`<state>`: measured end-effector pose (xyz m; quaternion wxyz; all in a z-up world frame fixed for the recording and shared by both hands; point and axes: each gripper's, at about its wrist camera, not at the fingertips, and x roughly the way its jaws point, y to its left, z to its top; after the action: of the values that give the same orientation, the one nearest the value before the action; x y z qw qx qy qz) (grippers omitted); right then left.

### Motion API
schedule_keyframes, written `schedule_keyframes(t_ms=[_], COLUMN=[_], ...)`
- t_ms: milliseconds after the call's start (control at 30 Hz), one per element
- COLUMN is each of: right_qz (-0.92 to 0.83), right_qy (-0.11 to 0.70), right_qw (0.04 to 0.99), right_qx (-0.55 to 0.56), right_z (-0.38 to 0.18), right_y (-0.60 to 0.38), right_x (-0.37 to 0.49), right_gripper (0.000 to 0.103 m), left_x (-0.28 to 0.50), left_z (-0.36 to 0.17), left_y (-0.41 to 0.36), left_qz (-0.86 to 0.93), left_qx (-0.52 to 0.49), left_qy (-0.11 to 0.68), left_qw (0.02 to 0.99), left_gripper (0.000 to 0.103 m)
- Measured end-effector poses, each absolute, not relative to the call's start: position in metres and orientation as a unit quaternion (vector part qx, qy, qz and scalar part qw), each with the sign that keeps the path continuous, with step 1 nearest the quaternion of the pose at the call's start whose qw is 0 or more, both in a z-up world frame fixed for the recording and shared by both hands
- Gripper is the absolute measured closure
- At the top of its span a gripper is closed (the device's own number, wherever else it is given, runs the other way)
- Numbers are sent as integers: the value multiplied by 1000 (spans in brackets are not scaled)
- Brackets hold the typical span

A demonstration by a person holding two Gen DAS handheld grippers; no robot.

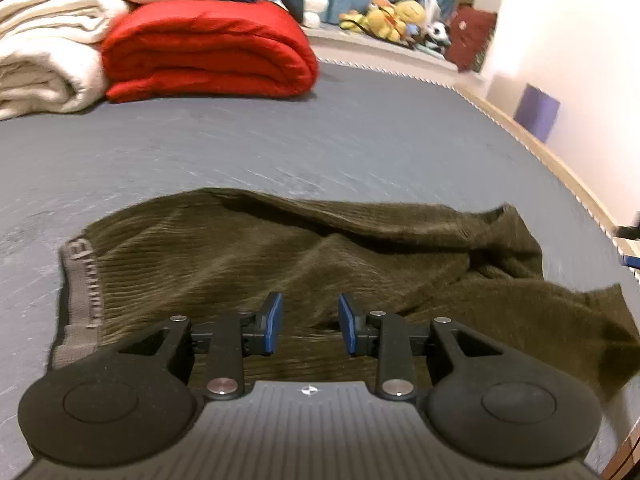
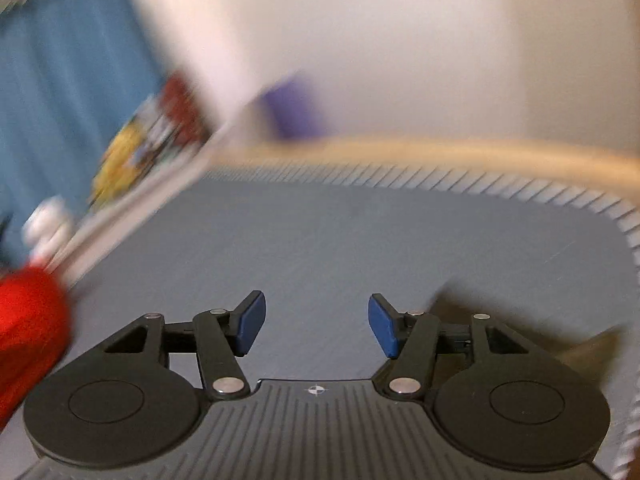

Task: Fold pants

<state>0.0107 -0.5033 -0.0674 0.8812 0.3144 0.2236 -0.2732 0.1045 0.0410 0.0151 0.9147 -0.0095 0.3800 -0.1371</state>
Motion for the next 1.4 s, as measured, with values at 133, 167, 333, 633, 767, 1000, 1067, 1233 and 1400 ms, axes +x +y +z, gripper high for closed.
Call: schedule_keyframes(t_ms=[133, 167, 333, 633, 767, 1000, 1067, 1233, 1400], right_qz=[-188, -185, -197, -152, -155, -122, -85, 41, 222], right_qy=[320, 332, 386, 383, 376, 294, 264, 191, 203], right_qw=[867, 866, 846, 888, 892, 926, 946, 979, 953], right_qx=[334, 325, 312, 205, 199, 203, 168, 64, -48], right_z=[-120, -126, -169, -175, -172, -138, -125, -102, -109], right_y=[-484, -477, -468, -430, -427, -418, -398, -338, -279], right_x=[62, 71, 101, 132, 135, 116, 110, 86, 65], right_gripper=[44, 44, 42, 55, 79, 94, 95, 95, 95], left_x=[112, 114, 124, 138, 142, 147, 148, 147, 146], left_z=[-2, -6, -20, -28, -30, -30, -30, -27, -29], left_y=[22, 21, 18, 26, 24, 24, 24, 27, 27], left_qz=[-146, -145, -135, -126, -126, -123, -122, -120, -121], left_qx=[17, 23, 33, 26, 27, 23, 19, 13, 17], left_qy=[390, 392, 402, 408, 409, 406, 405, 404, 408], left_qw=[909, 908, 905, 904, 903, 905, 906, 907, 905], left_gripper=[67, 67, 66, 65, 65, 65, 65, 65, 63])
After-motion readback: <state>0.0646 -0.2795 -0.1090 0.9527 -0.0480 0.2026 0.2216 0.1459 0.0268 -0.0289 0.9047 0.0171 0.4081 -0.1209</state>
